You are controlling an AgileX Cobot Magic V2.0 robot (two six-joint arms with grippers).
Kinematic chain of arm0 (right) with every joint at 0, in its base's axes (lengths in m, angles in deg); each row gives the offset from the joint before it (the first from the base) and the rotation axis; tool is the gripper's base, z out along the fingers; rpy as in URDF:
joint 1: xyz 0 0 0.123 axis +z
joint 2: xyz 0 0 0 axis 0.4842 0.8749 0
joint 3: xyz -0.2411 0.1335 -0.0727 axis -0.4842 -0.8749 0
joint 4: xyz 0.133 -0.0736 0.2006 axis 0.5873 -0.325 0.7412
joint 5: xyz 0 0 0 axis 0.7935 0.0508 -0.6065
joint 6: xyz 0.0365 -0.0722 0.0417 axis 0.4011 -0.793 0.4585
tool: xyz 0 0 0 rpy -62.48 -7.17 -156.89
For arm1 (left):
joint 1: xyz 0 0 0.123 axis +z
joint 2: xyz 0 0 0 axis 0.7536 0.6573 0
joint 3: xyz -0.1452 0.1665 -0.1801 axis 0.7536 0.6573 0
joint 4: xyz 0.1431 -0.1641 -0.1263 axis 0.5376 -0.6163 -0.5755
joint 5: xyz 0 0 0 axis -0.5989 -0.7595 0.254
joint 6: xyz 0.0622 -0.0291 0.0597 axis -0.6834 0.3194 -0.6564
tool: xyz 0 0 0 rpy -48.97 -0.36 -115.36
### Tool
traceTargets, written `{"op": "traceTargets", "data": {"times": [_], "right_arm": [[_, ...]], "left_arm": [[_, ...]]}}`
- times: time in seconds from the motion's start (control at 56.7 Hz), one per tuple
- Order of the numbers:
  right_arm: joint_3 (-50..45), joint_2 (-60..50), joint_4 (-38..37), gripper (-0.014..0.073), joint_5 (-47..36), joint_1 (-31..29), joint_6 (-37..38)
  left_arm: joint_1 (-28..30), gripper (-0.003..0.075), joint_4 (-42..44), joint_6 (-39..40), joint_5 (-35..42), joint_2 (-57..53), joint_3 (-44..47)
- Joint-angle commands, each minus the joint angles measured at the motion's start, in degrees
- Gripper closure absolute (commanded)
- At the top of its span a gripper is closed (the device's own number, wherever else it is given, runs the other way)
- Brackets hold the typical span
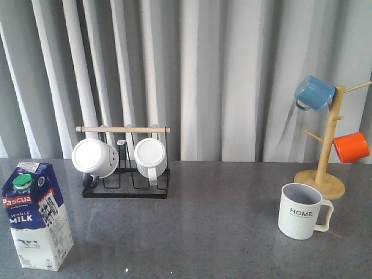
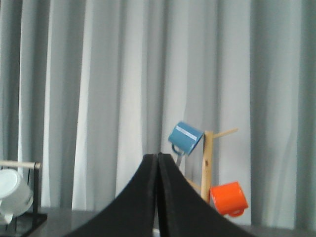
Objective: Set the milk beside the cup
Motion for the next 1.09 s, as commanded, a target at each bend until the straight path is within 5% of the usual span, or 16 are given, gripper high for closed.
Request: {"op": "traceTargets", "data": {"times": [0.0,0.194,0.388,0.512,0.653,0.882,1.076], "right_arm": [[7.84,10.07,0.00,0.0602,2.88,-0.23,2.61],[10.93,19.60,0.00,0.0602,1.95,-0.28,4.02],[10.99,21.34,3.28,0.0599,1.96,-0.55,4.56],[11.12,21.65,2.44,0.0568,1.51,-0.55,1.81],[12.98,23.39,2.56,0.0407,6.01,-0.55,-0.64],[14.27,25.66,2.56,-0.0037,6.16,-0.55,-1.00],[14.27,26.09,2.70,-0.0108,5.69,-0.50,-1.00]], "left_arm": [[-0.16,0.0726,-0.34,-2.27,-3.68,11.00,-7.01],[-0.27,0.0726,-0.39,-0.89,-1.01,23.63,-13.30],[-0.40,0.0715,-0.31,12.16,-0.36,27.37,-15.98],[-0.40,0.0666,-0.31,11.87,-0.63,27.94,-19.09],[-0.40,0.0496,-0.31,10.72,-1.62,30.25,-22.19],[-0.40,0.0170,-0.31,9.62,-3.13,36.22,-22.41],[-0.40,0.0127,-0.31,9.62,-3.07,39.36,-22.41]]}}
